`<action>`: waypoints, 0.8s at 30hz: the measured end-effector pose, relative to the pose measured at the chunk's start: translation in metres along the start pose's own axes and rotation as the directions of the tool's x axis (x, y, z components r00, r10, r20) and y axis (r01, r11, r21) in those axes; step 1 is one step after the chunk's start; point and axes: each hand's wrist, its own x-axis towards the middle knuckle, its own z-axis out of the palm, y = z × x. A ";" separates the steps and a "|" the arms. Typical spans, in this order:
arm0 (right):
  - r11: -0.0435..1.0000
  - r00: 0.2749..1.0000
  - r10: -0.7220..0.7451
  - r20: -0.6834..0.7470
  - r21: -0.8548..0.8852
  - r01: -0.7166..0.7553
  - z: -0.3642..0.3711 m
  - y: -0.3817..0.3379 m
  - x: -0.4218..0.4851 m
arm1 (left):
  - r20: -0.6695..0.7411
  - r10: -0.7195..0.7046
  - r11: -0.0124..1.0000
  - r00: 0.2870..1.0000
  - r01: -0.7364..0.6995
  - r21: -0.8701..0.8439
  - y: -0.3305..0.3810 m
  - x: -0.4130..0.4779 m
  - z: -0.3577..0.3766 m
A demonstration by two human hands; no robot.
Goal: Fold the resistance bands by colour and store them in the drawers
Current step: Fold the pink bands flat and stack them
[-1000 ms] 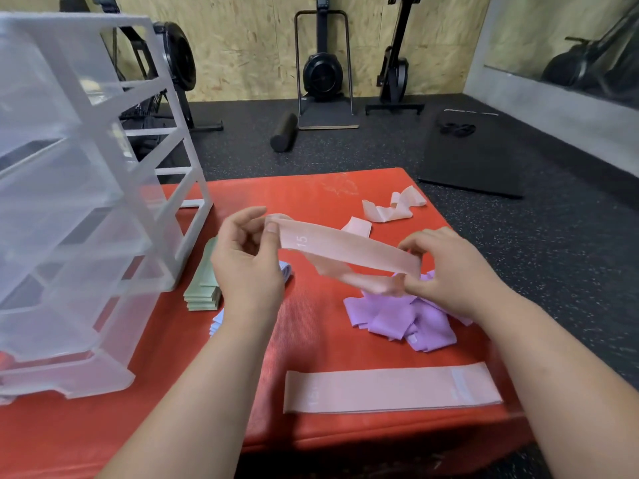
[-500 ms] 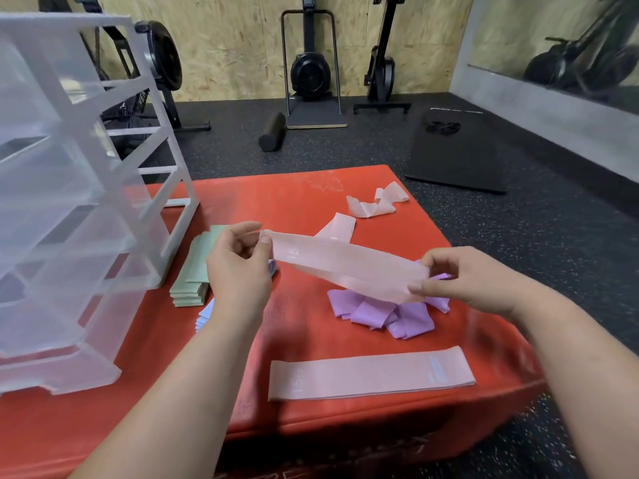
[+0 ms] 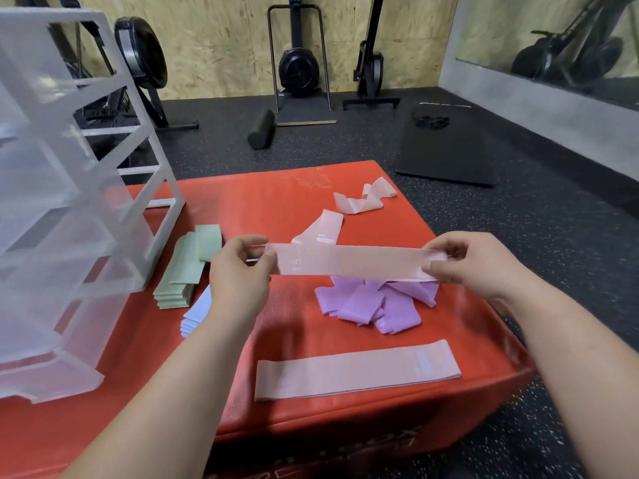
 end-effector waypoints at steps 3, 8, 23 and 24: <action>1.000 0.999 0.022 -0.024 -0.006 -0.022 -0.003 0.001 -0.002 | 0.039 -0.025 0.999 0.999 0.026 -0.025 -0.003 0.001 0.002; 0.996 0.996 0.086 -0.020 0.010 -0.086 -0.007 0.004 -0.009 | 0.094 -0.020 1.000 0.995 0.021 -0.014 -0.005 -0.002 -0.002; 0.964 0.986 0.164 0.040 0.207 -0.169 -0.017 0.013 -0.061 | 0.282 -0.044 0.982 0.958 -0.010 0.187 0.008 -0.042 -0.050; 0.972 0.987 0.162 0.026 0.166 -0.164 -0.016 0.014 -0.065 | 0.294 -0.055 0.976 0.954 -0.011 0.218 0.007 -0.047 -0.054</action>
